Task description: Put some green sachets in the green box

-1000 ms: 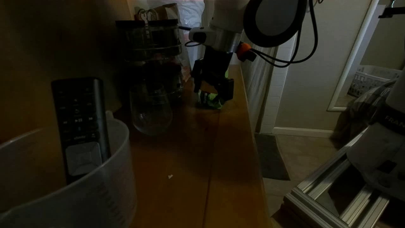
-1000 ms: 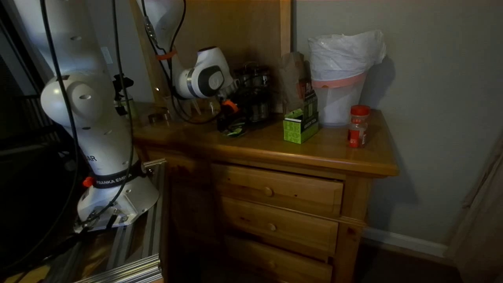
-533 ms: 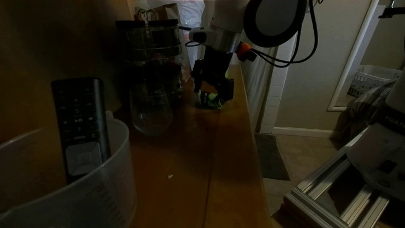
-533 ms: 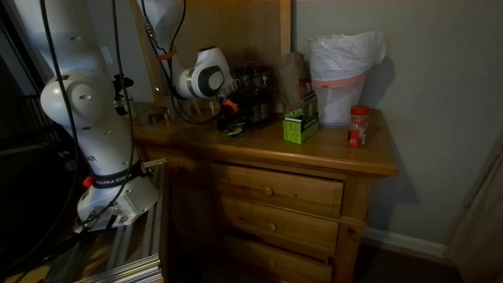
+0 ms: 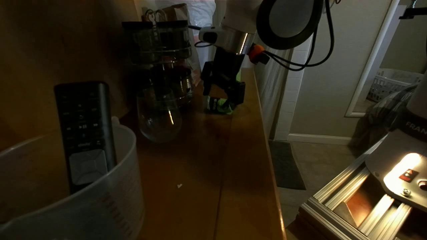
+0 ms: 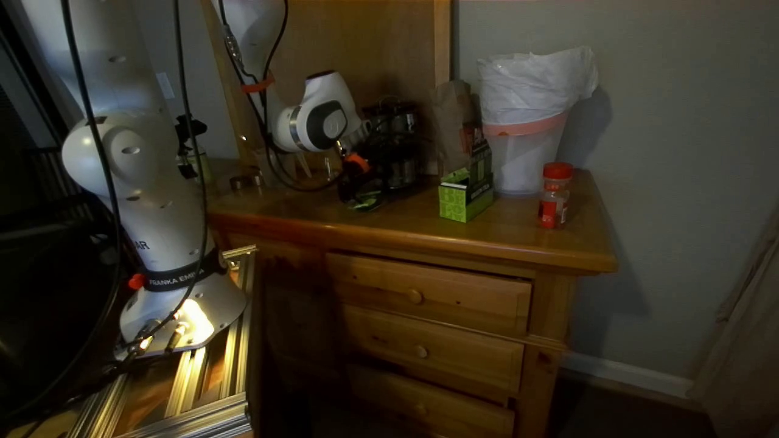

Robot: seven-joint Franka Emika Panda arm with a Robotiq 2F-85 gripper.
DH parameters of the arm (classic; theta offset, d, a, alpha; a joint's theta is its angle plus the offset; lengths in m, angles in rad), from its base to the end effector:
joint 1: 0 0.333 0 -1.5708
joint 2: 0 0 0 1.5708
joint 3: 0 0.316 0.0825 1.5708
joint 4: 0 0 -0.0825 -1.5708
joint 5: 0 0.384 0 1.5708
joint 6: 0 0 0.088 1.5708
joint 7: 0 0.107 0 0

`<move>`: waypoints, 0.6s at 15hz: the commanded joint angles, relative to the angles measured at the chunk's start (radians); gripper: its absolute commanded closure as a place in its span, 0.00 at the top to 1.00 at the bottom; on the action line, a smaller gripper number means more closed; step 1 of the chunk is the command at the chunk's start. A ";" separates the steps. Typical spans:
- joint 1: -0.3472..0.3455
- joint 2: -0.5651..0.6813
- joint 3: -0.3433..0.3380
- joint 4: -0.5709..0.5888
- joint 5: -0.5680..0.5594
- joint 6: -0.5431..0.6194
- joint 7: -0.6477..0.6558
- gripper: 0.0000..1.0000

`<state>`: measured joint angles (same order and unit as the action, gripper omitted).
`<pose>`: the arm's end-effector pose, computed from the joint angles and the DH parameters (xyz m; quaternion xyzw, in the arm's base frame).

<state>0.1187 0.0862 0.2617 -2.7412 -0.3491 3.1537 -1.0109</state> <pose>0.3774 0.1859 0.2281 0.6374 0.7528 0.1504 0.0655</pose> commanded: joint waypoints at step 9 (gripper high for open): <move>-0.058 -0.018 0.031 -0.002 0.015 0.026 -0.328 1.00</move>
<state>0.0800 0.0247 0.2679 -2.7431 -0.3488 3.1479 -1.2055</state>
